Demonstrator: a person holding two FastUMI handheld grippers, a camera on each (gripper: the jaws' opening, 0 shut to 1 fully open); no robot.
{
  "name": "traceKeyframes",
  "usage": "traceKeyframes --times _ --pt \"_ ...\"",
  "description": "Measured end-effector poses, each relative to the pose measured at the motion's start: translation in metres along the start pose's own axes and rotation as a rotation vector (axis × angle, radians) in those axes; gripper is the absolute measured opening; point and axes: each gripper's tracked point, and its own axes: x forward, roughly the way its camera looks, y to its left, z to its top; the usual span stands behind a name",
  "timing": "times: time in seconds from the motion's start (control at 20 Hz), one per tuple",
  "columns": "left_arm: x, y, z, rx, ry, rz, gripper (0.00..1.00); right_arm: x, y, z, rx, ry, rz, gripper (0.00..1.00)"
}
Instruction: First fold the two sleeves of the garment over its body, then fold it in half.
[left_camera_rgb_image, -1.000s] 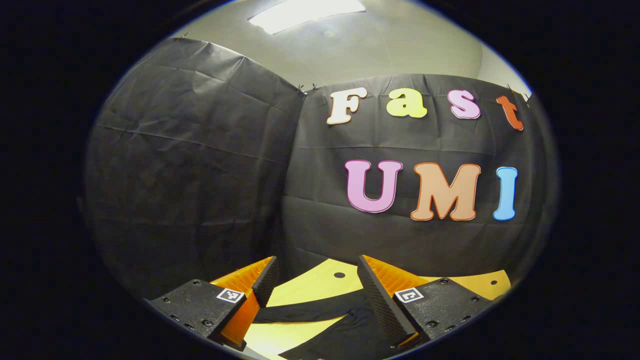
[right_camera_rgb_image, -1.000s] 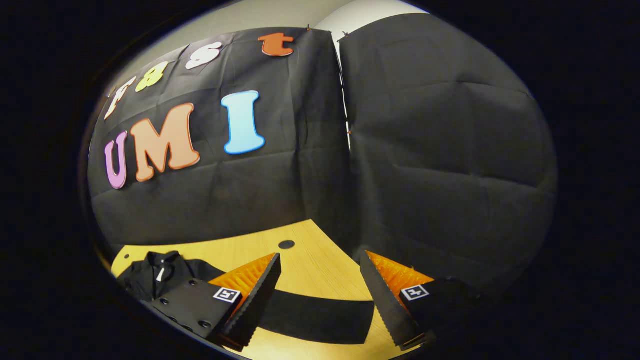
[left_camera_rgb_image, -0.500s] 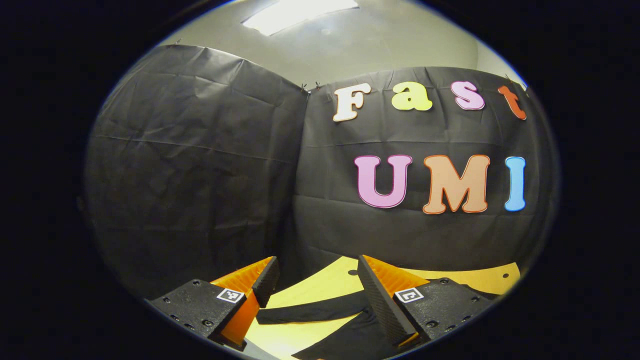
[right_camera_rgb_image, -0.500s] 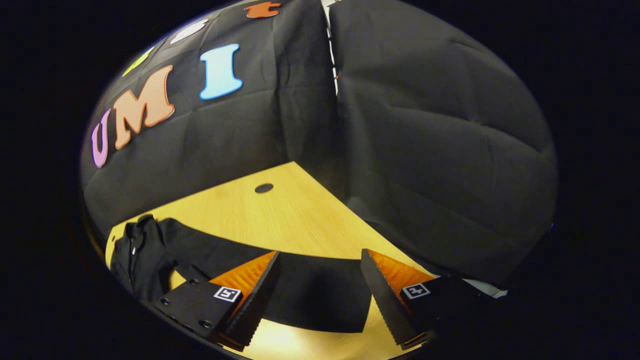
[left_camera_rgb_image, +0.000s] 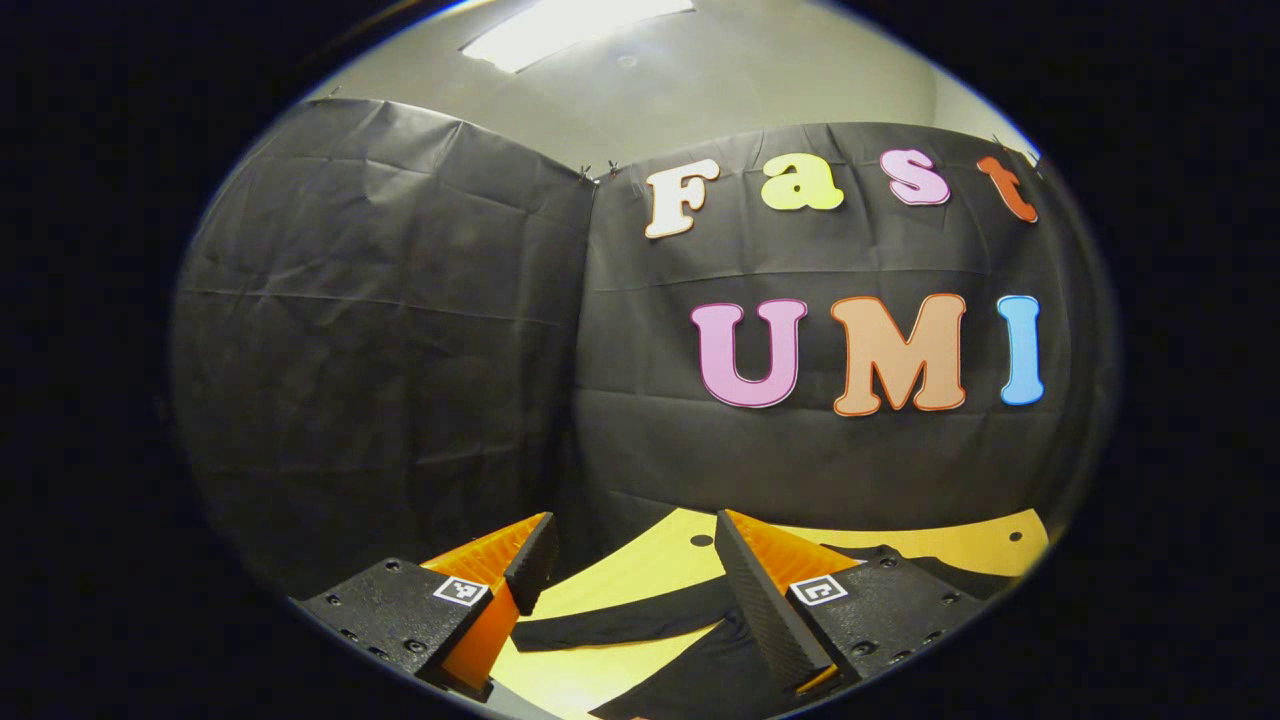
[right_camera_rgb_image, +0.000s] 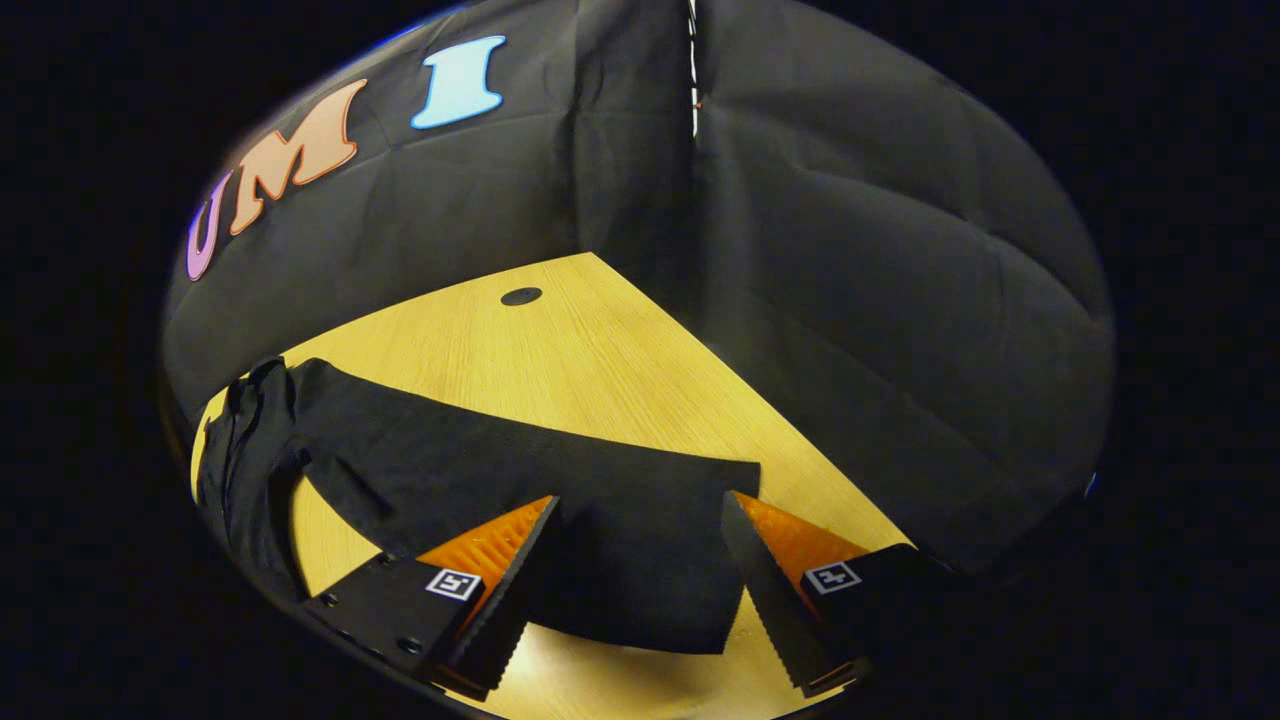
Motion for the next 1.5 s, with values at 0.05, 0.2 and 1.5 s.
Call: traceKeyframes --times 0.05,0.2,1.5 --pt "0.0 0.0 0.002 0.007 -0.003 0.0 0.92 0.001 -0.002 -0.004 0.006 0.006 -0.004 1.0" --pt "0.0 -0.005 0.004 0.015 -0.009 -0.016 0.93 0.002 -0.004 -0.004 -0.01 0.007 -0.01 1.0" --pt "0.001 -0.026 -0.029 -0.088 0.093 -0.104 0.93 0.001 0.018 -0.004 -0.109 0.058 0.013 0.02"
